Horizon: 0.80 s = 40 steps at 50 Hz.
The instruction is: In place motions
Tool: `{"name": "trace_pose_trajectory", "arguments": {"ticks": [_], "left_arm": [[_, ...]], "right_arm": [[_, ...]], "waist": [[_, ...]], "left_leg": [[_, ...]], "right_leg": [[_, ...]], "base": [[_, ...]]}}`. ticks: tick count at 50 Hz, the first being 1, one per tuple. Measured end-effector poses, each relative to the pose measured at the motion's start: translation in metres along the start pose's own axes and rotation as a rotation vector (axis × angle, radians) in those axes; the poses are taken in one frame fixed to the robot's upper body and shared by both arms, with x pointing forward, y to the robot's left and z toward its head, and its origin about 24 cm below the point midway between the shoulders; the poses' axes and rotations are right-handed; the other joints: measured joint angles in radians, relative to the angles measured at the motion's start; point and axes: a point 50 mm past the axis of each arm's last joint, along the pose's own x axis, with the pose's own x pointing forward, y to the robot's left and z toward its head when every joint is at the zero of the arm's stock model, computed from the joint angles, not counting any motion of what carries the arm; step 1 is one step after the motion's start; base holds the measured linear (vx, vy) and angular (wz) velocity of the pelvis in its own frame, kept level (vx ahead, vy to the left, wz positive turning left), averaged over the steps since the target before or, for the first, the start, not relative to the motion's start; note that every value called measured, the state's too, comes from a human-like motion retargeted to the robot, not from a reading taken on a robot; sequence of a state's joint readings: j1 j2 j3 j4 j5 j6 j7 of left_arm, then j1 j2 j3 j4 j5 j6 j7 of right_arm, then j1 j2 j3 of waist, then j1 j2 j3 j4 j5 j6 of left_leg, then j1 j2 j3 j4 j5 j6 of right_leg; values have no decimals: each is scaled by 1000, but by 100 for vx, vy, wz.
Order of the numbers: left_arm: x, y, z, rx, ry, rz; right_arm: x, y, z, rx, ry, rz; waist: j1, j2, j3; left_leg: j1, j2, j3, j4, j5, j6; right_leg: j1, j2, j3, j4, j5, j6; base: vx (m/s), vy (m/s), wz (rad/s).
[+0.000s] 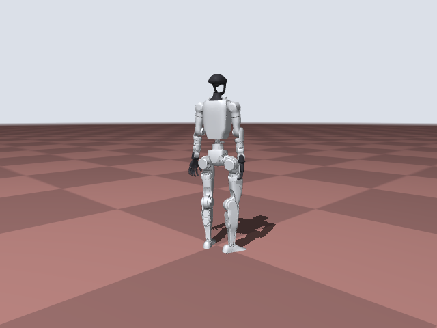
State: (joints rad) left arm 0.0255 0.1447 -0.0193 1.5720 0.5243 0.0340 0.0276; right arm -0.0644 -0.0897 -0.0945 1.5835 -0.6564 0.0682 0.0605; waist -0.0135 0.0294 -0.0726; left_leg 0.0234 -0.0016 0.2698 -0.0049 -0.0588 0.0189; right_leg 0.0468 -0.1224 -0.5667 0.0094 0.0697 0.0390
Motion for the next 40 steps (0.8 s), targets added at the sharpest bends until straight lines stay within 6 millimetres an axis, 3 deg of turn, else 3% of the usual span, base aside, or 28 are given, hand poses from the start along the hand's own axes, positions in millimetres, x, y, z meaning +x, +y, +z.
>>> {"name": "trace_pose_trajectory", "arguments": {"ticks": [5,10,18,23,40], "left_arm": [[0,-5,5,-27,-27,-56],[-1,-11,10,45,-31,-115],[-1,-5,18,147,-54,-65],[-1,0,20,166,-60,-90],[-2,-23,-1,-131,37,-151]], "right_arm": [[0,2,1,31,-7,43],[0,6,-11,30,38,49],[-1,15,-37,23,137,63],[-1,17,-40,111,136,61],[-1,11,-27,11,100,59]], "waist": [[3,-5,-4],[11,-10,-3],[17,-11,-4],[14,-10,-4],[6,-8,2]], "left_leg": [[-2,-3,-6,1,2,0],[-1,-7,-13,2,3,0],[-4,-9,-23,5,5,0],[-7,-9,-25,6,6,0],[-2,1,-10,6,1,-2]], "right_leg": [[3,-3,-4,0,-1,2],[11,-6,-10,-2,-1,3],[18,-9,-21,-4,-2,8],[19,-7,-23,-6,-3,7],[9,-2,-9,-1,-3,2]], "base": [[0,0,0],[0,0,0],[0,0,0],[0,0,0],[0,0,0]]}}
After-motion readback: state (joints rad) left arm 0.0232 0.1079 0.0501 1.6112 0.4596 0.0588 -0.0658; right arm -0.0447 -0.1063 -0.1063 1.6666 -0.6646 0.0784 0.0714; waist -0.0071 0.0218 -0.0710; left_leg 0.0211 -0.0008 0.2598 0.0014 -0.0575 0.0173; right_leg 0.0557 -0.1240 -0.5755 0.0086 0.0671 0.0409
